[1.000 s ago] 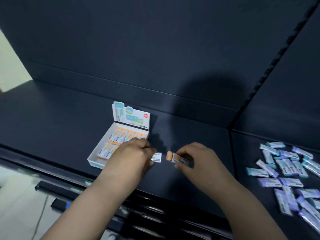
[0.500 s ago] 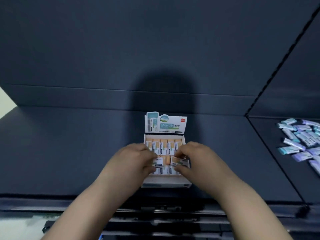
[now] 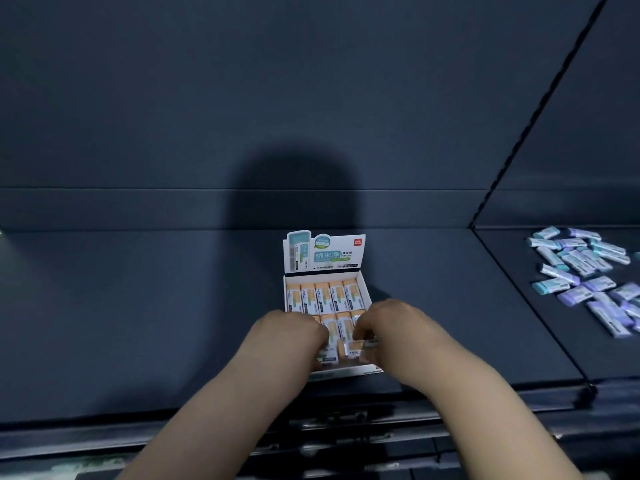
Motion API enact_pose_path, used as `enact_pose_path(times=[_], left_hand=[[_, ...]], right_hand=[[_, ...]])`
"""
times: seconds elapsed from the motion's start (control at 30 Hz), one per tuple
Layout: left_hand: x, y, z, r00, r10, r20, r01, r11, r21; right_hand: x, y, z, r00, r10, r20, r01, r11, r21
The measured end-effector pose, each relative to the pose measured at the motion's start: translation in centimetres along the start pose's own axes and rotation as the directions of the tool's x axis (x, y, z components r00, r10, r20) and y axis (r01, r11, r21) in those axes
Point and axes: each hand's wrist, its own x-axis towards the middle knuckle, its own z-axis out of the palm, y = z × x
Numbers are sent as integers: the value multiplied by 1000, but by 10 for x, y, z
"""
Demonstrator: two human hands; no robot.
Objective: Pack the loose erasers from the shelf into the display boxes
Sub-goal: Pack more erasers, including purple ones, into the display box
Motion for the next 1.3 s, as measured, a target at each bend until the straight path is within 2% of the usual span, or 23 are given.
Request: enact_pose_path(times=[0.17,0.37,0.63,0.73,0.97,1.07,1.17,1.3], left_hand=[[7,-1,-2,998,-29,48,30,1000,-6],[8,-7,-4,989,-59,138,64,997,-35],[0,-20,3,999,33,5,-30,965,-260],[-3,-24,5,998,60,-34,-67,960,-273],[1,-20,8,997,72,16,-65,962,-266],[3,-16,10,1000,13,8,-11,981,-192],[5,-15,9,997,-32,64,42,985,-168],[7,-15,9,999,-48,6,48,981,-188]], right_hand=[[10,-2,-2,995,1,100,5,998,-66],[10,-2,-2,993,-75,90,81,994,-69],[9,0,-7,985,-135,107,140,989,-45],[9,1,-9,982,-139,125,143,989,-25],[10,0,-5,980,-161,116,168,984,-52],[11,-2,-4,983,-151,99,159,984,-76],[11,-2,-3,986,-145,82,150,987,-54],[15,0,-2,990,-114,-88,119,991,57]])
